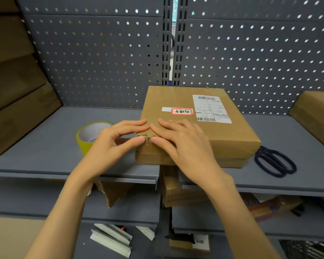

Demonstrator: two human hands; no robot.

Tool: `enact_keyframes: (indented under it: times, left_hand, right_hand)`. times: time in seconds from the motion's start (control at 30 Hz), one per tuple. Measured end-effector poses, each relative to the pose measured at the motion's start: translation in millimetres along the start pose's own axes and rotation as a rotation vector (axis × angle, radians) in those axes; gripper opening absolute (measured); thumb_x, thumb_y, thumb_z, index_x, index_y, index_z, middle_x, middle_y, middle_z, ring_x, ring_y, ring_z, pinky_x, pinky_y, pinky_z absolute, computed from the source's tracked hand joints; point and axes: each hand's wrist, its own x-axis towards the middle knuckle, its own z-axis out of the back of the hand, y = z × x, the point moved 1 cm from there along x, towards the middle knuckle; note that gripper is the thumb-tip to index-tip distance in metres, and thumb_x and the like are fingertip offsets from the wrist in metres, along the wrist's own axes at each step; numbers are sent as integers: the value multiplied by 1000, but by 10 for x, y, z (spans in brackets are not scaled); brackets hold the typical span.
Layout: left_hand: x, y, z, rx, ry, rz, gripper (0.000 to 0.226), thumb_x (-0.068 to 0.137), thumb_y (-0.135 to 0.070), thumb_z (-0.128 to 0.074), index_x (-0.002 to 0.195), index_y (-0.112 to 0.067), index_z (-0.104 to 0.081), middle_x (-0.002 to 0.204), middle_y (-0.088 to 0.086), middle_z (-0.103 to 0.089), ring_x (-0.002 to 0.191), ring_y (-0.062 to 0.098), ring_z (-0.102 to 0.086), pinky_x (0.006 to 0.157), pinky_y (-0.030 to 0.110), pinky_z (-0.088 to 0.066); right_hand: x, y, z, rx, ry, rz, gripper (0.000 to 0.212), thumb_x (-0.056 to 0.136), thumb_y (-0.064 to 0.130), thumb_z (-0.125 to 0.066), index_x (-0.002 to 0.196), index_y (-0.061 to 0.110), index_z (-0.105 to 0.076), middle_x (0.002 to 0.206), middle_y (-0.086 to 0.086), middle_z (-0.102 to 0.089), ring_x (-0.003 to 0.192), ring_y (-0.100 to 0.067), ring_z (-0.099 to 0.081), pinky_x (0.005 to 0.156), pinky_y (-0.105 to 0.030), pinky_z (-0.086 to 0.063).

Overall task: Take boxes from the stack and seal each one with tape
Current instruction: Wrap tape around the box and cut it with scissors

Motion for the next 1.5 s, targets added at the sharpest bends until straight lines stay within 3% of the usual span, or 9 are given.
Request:
enact_keyframes:
  times: [0.13,0.27,0.67,0.77,0.87,1.07,1.23,1.4,1.5]
  left_hand:
    - [15,35,-23,-112,-58,17,27,80,-24,-68,107,-21,-71,118,-9,-67,116,5,-58,94,17,-46]
    - [9,57,-77,-171,-114,5,23,80,-23,-70,102,-20,-71,117,-7,-68,113,6,-60,89,16,-48]
    - [-61,35,-45,-109,-103,-1,36,84,-38,-65,119,-29,-62,132,-11,-59,121,6,-56,95,19,-47]
    - [-109,-8,20,89,-263,4,30,92,-36,-59,120,-26,-61,120,-11,-63,113,7,-59,91,15,-45]
    - [-169,25,175,443,-361,-25,26,92,-31,-60,115,-19,-64,109,-6,-64,102,14,-60,88,29,-47]
    - [-223,148,276,893,-265,88,30,88,-28,-67,113,-13,-65,110,10,-67,98,34,-59,75,41,-47]
    - [-162,171,267,1061,-230,141,30,86,-31,-68,103,-8,-64,91,16,-70,84,39,-63,71,39,-46]
    - [-126,262,245,1174,-131,218,37,93,-40,-54,113,-9,-61,92,16,-70,91,35,-64,90,39,-36]
    - [-126,251,252,1113,-165,205,39,94,-37,-54,118,-6,-60,94,19,-69,93,37,-63,90,40,-36]
  right_hand:
    - [-4,38,-118,-153,-200,29,38,90,45,-41,114,35,-69,110,4,-71,96,-22,-64,79,-33,-45]
    - [-49,18,-188,-145,-307,61,30,91,41,-47,108,36,-72,108,5,-72,99,-24,-66,86,-34,-38]
    - [-55,55,-102,20,-286,25,35,93,37,-42,109,26,-72,108,7,-71,105,-21,-63,87,-28,-30]
    - [-51,54,-71,86,-272,3,29,95,32,-46,104,21,-71,100,5,-71,97,-18,-62,84,-25,-32]
    - [-39,74,-49,97,-266,-15,23,94,28,-51,97,18,-72,94,5,-69,91,-17,-60,81,-26,-35]
    - [19,100,-25,92,-271,-39,23,93,28,-52,92,17,-71,89,3,-67,86,-19,-60,76,-32,-43]
    - [58,129,-31,46,-257,-31,24,93,30,-51,90,18,-71,86,3,-67,84,-19,-58,74,-28,-34]
    - [51,118,-11,52,-232,-26,23,94,29,-52,93,17,-71,88,3,-66,86,-18,-56,74,-25,-30]
    - [36,112,10,56,-238,-27,21,94,28,-53,93,17,-71,88,3,-66,86,-19,-57,75,-27,-32]
